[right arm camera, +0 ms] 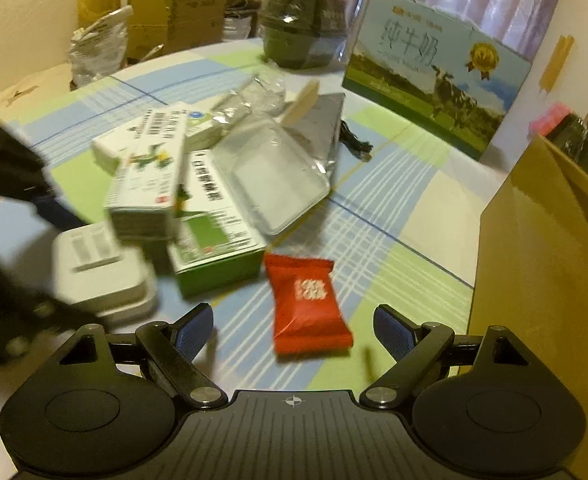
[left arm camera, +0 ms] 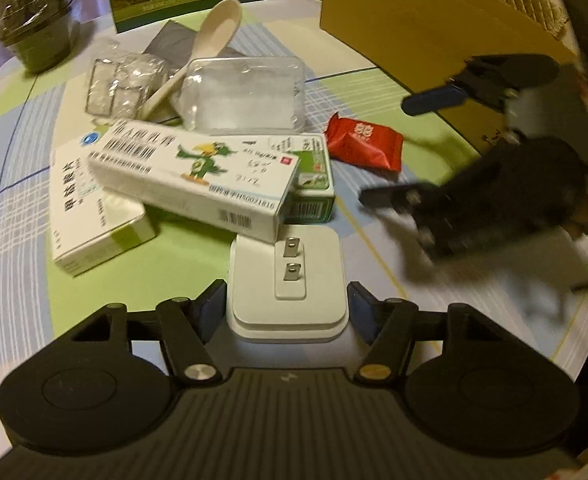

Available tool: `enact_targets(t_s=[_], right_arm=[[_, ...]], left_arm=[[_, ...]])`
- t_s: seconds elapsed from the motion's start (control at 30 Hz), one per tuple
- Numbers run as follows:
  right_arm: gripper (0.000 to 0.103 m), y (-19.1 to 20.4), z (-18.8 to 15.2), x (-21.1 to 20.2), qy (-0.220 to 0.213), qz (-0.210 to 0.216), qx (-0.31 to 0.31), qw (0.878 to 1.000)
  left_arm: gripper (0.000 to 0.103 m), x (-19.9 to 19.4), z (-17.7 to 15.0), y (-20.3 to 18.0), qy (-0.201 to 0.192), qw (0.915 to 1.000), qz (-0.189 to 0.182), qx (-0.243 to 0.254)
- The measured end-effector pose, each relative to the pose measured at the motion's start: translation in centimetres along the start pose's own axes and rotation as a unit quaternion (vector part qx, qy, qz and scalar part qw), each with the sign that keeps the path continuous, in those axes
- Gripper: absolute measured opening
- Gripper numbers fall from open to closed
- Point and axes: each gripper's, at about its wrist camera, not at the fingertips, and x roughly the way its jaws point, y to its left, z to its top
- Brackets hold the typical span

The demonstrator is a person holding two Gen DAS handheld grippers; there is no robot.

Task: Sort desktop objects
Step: 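Reach the right tool to the red candy packet and grasp it, then lift the red candy packet with the right tool while the left tool grasps the white plug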

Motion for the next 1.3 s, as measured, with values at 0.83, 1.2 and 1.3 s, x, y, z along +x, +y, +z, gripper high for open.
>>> enact_targets(t_s=[0.83, 1.2, 1.3], right_arm=[[0.026, 1.0, -4.8, -5.9, 0.067, -0.004, 0.186, 0.980], [0.026, 2.3, -6.5, -7.7, 0.068, 0.001, 0.200, 0.977], [0.026, 2.2, -6.6, -7.8, 0.066, 0.000, 0.202, 0.977]], left_arm=[[0.060, -2.2, -3.2, -4.2, -0.003, 0.9983, 0.033, -0.049], [0.063, -2.3, -3.8, -5.5, -0.005, 0.9970, 0.059, -0.049], [0.068, -2.3, -3.8, -5.7, -0.008, 0.9970, 0.061, -0.047]])
